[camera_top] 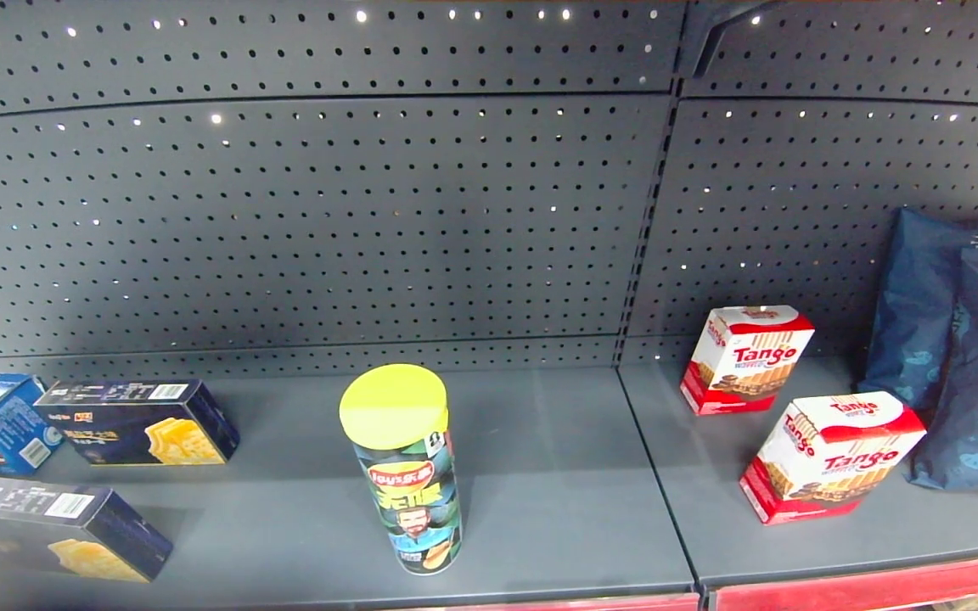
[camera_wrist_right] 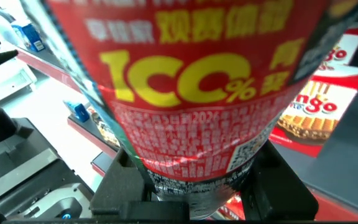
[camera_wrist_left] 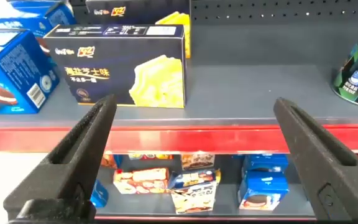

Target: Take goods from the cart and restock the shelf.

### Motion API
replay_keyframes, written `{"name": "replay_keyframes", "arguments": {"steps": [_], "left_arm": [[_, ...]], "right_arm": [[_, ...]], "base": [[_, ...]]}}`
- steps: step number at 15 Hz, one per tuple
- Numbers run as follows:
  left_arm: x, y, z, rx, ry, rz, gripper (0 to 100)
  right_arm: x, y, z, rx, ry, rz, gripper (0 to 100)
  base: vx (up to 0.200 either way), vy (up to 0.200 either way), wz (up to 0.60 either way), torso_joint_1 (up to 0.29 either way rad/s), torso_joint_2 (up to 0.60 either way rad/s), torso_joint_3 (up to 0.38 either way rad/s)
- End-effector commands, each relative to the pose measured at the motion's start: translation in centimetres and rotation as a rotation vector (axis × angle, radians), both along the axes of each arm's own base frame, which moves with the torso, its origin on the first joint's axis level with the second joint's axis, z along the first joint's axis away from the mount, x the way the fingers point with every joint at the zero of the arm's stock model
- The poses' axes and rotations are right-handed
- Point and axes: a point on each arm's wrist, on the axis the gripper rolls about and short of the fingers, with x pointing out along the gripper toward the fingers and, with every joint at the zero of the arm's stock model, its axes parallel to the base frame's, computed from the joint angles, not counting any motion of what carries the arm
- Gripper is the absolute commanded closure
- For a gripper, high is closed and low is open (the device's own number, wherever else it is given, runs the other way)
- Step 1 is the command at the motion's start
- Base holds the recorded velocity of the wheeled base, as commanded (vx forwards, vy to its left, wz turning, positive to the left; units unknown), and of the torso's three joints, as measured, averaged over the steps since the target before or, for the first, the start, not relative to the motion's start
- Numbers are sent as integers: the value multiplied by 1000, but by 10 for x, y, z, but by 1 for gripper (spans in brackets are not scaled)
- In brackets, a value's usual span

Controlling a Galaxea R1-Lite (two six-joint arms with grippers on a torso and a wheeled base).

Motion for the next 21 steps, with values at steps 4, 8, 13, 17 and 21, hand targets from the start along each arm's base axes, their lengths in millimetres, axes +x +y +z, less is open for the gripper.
{"name": "replay_keyframes", "arguments": {"steps": [4,8,13,17,21], "left_arm": [[0,0,0,-24,-4,-2,0],[0,0,0,-23,-4,-2,0],[0,0,0,-23,-4,-2,0],[0,0,0,-23,-4,-2,0],[0,0,0,-23,-4,-2,0]], "right_arm": [[21,12,6,-80,61,92,100],[58,39,32,-96,82,142,100],[107,79,48,-88,63,164,100],[122,92,50,-86,51,78,100],[121,90,47,-94,58,66,100]], "base": [[0,0,0,0,0,0],[0,0,0,0,0,0],[0,0,0,0,0,0],[0,0,0,0,0,0],[0,0,150,1,1,1]]}}
